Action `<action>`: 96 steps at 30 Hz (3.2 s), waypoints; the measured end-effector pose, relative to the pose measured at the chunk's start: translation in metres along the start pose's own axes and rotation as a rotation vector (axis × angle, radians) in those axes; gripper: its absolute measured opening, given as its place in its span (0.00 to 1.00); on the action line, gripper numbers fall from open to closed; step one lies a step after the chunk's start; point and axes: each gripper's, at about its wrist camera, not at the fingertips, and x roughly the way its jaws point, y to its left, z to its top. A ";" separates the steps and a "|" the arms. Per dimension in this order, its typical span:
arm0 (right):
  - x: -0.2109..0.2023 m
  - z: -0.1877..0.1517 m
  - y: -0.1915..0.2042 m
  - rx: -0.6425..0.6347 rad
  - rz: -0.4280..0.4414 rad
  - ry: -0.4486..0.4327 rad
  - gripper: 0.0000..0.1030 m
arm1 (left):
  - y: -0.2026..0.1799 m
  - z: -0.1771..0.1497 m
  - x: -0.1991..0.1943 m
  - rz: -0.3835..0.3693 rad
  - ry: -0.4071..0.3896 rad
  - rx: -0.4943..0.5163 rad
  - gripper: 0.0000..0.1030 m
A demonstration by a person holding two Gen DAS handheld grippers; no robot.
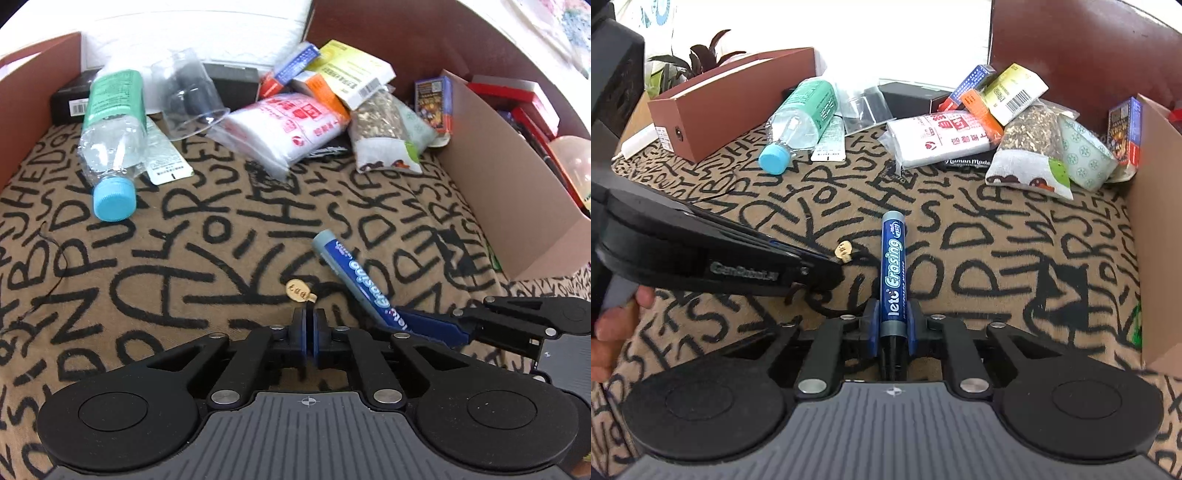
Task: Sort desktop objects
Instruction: 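Carry the blue marker in the right tool while the left tool carries the keychain to the box, then release the blue marker from the right tool while the left tool drops the keychain into the box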
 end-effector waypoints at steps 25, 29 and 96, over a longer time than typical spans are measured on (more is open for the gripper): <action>-0.192 -0.007 -0.110 0.220 -0.211 -0.426 0.16 | -0.162 0.081 -0.070 -0.221 -0.254 0.048 0.00; -0.216 -0.014 -0.157 0.274 -0.329 -0.470 0.16 | -0.201 0.102 -0.049 -0.238 -0.247 0.060 0.00; -0.132 0.005 -0.272 0.137 -0.389 -0.348 0.17 | -0.226 0.067 -0.010 -0.071 -0.246 0.088 0.96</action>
